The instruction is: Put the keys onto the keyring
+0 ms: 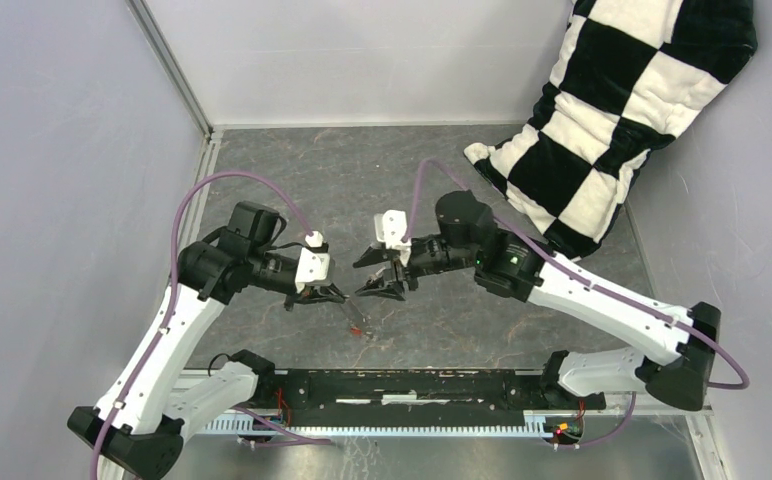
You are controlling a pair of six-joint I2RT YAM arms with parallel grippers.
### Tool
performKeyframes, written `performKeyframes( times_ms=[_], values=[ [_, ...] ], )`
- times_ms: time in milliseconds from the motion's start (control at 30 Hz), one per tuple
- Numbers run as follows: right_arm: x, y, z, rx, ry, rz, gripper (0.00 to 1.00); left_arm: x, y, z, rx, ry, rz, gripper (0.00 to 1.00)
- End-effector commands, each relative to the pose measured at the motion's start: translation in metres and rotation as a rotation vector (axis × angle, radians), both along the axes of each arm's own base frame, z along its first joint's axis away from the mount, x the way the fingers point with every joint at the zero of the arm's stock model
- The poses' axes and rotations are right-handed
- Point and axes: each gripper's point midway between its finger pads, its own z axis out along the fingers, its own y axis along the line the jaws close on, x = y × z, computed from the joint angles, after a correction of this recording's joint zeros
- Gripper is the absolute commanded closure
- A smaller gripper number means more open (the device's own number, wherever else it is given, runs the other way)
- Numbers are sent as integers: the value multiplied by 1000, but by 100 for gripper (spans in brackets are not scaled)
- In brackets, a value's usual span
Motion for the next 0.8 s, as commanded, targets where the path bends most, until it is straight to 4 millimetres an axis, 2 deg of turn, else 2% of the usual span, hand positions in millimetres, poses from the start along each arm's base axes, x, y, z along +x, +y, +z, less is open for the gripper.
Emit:
performKeyframes(
  times_ms=[0,367,767],
  values=[
    [-7,3,-21,-91,21,77,47,1,-3,16,-22,-105,-66,98],
    [1,25,-22,-105,33,67,57,3,-1,13,-7,-114,-63,98],
    [2,33,-34,-166,65,51,63,7,-2,18,-21,-138,-42,98]
  ],
)
